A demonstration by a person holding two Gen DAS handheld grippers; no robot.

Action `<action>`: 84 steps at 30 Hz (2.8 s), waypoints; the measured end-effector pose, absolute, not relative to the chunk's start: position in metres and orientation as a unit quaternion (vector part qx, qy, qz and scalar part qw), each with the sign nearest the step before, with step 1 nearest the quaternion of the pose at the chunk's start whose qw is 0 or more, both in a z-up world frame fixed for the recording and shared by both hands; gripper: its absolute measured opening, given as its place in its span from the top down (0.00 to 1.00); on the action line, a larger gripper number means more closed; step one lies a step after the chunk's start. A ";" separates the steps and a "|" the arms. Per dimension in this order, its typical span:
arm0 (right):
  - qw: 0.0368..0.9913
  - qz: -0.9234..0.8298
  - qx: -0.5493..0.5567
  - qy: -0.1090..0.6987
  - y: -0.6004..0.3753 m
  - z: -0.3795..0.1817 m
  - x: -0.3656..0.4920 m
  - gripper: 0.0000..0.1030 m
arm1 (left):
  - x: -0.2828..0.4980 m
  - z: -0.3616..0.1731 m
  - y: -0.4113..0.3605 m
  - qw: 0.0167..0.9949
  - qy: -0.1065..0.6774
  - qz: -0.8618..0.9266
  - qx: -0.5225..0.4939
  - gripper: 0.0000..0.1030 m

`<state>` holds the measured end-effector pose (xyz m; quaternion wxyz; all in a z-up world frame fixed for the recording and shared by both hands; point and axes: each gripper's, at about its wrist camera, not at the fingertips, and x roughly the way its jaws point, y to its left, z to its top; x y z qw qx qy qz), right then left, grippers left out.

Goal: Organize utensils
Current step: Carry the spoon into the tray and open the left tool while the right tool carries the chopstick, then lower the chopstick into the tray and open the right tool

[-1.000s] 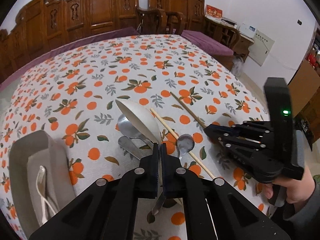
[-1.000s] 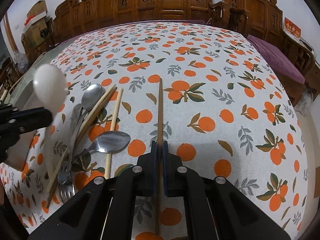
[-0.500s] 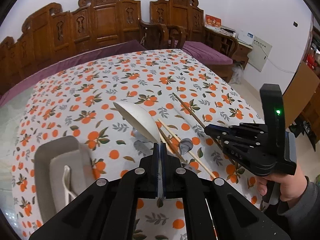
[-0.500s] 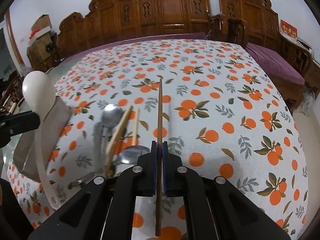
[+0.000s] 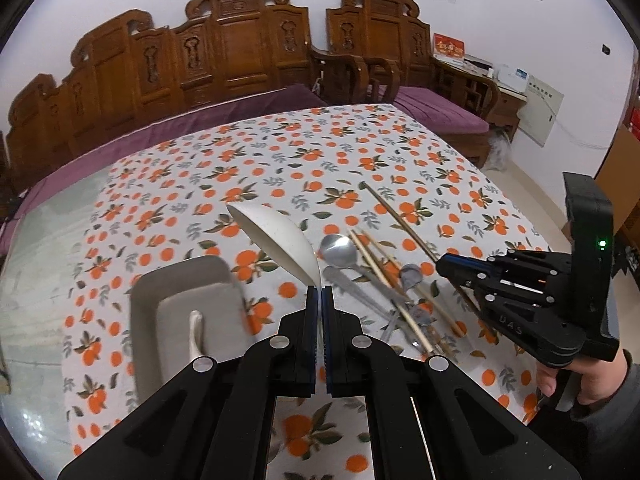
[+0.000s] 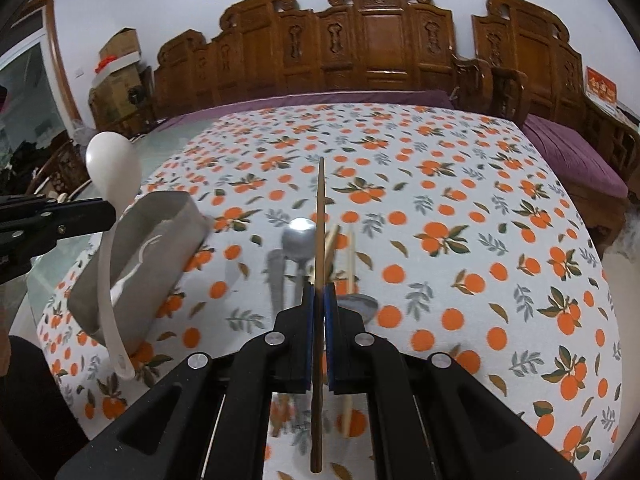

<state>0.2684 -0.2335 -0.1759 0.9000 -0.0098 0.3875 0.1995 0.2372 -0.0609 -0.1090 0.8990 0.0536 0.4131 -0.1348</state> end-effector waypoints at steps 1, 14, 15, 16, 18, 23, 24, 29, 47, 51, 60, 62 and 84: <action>0.900 0.201 -0.013 0.385 -0.230 -0.174 0.266 0.94 | 0.236 -0.108 -0.056 0.899 0.413 -0.131 0.054 0.99; 0.897 0.245 -0.042 0.365 -0.185 -0.159 0.239 0.94 | 0.238 -0.122 0.004 0.894 0.435 -0.069 0.082 0.98; 0.897 0.247 -0.044 0.365 -0.182 -0.159 0.238 0.94 | 0.239 -0.124 0.008 0.893 0.437 -0.065 0.085 0.98; 0.896 0.249 -0.045 0.365 -0.180 -0.159 0.237 0.94 | 0.241 -0.127 0.013 0.892 0.440 -0.059 0.088 0.98; 0.895 0.251 -0.047 0.365 -0.179 -0.159 0.237 0.94 | 0.244 -0.131 0.023 0.890 0.445 -0.052 0.088 0.98; 0.896 0.253 -0.043 0.364 -0.179 -0.159 0.239 0.94 | 0.252 -0.151 0.034 0.876 0.471 -0.050 0.096 0.99; 0.896 0.253 -0.042 0.363 -0.179 -0.158 0.239 0.94 | 0.253 -0.154 0.034 0.874 0.474 -0.050 0.097 0.98; 0.895 0.254 -0.039 0.364 -0.178 -0.159 0.238 0.94 | 0.257 -0.167 0.032 0.871 0.481 -0.056 0.085 0.98; 0.886 0.278 -0.038 0.370 -0.152 -0.158 0.221 0.94 | 0.225 -0.160 0.046 0.904 0.422 -0.046 0.039 0.77; 0.881 0.293 -0.038 0.369 -0.137 -0.155 0.213 0.94 | 0.214 -0.152 0.057 0.911 0.409 -0.041 0.027 0.68; 0.874 0.309 -0.043 0.372 -0.101 -0.152 0.209 0.94 | 0.211 -0.134 0.097 0.925 0.380 -0.021 -0.017 0.31; 0.873 0.312 -0.040 0.372 -0.094 -0.151 0.211 0.94 | 0.210 -0.130 0.106 0.928 0.372 -0.014 -0.019 0.23; 0.852 0.314 0.011 0.419 -0.025 -0.192 0.267 0.94 | 0.211 -0.126 0.159 0.929 0.364 0.038 -0.051 0.16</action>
